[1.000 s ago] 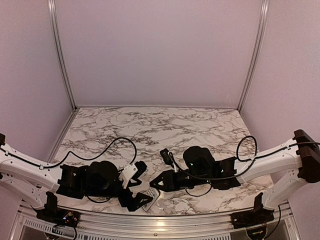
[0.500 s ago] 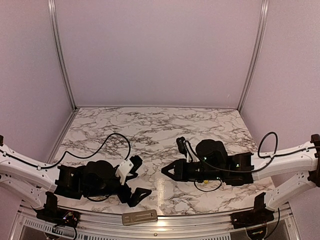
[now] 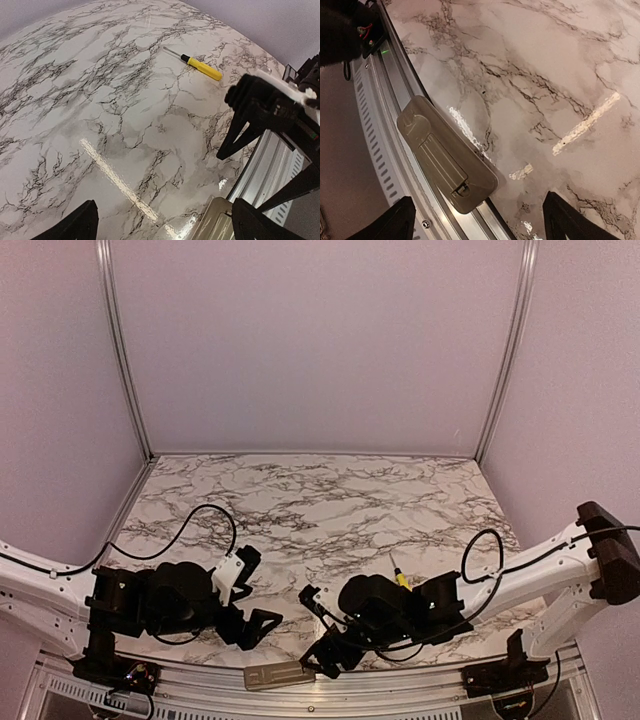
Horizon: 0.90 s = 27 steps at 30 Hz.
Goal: Unload the batteries from the remote control
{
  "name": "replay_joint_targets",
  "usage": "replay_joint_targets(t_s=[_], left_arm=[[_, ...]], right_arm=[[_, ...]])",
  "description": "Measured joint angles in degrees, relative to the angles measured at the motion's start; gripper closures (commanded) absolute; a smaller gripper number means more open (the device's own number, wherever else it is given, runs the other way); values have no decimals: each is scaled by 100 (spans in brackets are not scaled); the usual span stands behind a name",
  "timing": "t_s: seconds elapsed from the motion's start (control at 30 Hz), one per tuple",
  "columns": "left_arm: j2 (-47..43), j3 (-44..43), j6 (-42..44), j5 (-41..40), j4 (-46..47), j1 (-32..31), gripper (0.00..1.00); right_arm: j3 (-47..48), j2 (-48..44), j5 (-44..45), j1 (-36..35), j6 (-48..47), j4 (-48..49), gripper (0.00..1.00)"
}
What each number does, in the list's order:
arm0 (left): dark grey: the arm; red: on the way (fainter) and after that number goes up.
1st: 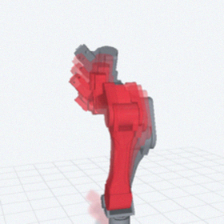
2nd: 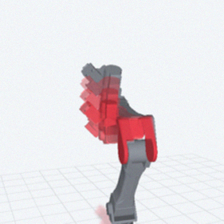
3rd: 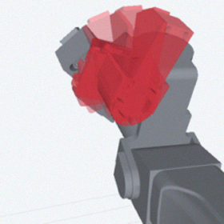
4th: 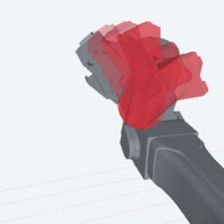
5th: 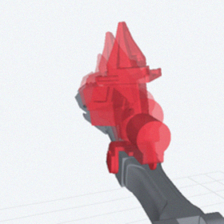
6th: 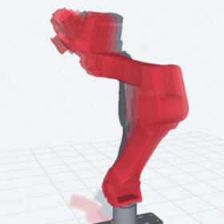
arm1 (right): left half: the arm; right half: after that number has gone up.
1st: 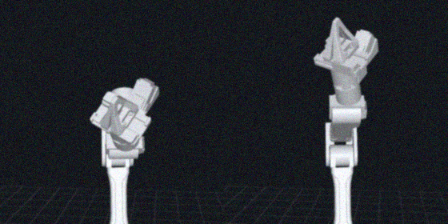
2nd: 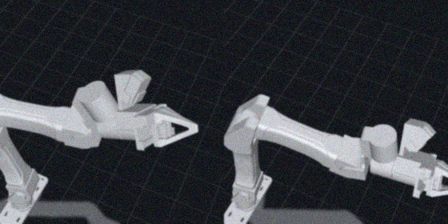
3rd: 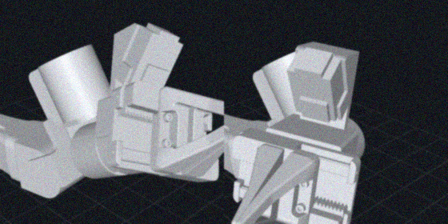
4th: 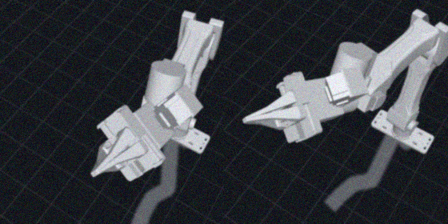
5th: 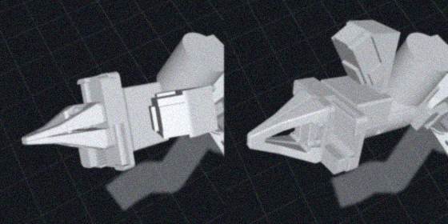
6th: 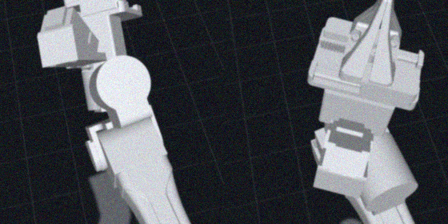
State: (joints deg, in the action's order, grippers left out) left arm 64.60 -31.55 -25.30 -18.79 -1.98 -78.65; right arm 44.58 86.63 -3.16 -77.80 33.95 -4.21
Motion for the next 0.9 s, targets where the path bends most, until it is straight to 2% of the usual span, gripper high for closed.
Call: replay_joint_targets(t_s=[0.27,0.4,0.7,0.9], left_arm=[[-933,372,-260,-289,-498,0,3],[-1021,402,-286,-365,-664,0,3],[-1064,507,-278,-380,-717,0,3],[-1073,518,-260,-380,-721,0,3]], right_arm=[[293,623,533,-579,-1515,-35,15],[317,852,855,-758,-2286,52,16],[570,1370,955,-909,-3622,133,16],[734,1517,811,-883,-4179,238,23]])
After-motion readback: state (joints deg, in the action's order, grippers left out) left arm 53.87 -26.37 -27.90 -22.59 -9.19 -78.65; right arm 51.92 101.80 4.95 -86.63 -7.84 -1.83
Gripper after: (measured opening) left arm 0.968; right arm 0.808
